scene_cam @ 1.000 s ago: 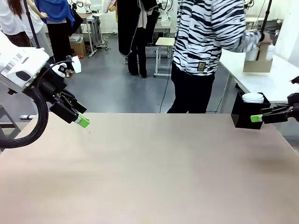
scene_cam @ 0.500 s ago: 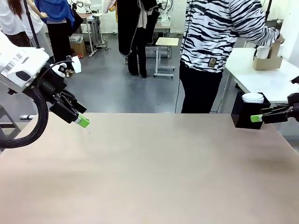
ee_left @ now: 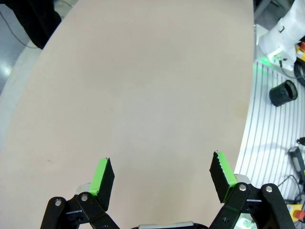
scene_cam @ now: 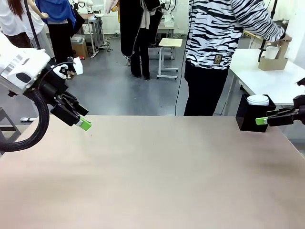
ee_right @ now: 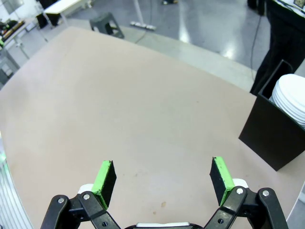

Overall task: Pour a drink into a cup and package it in a carrier.
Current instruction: Insert the held 600 ml Paper Cup into the Cup Carrier.

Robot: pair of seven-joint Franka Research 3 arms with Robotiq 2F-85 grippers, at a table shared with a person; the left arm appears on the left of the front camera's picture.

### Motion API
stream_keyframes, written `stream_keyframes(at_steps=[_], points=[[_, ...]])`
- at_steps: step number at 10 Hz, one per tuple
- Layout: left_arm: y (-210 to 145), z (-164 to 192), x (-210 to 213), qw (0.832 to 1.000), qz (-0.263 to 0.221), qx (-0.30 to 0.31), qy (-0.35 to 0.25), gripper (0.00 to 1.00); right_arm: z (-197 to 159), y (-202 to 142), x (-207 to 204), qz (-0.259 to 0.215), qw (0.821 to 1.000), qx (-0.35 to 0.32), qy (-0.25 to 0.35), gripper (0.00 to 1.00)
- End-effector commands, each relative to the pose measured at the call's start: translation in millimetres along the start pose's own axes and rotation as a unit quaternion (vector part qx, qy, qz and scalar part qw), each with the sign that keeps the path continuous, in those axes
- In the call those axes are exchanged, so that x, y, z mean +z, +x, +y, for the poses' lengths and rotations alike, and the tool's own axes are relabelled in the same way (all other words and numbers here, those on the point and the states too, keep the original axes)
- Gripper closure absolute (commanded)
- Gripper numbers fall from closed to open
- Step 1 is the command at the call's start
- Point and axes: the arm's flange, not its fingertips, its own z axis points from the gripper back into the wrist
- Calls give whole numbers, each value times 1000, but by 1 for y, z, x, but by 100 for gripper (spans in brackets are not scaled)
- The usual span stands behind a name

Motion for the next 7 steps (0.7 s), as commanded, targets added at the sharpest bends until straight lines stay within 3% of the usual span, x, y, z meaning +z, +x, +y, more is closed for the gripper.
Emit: stream_keyframes(at_steps=[1,7], points=[[2,0,-1,1000,-12,6,-1,0,-2,-3,2,-2,1000,4,4,0],[2,0,-1,1000,-12,6,-1,0,-2,-3,2,-2,1000,4,4,0]])
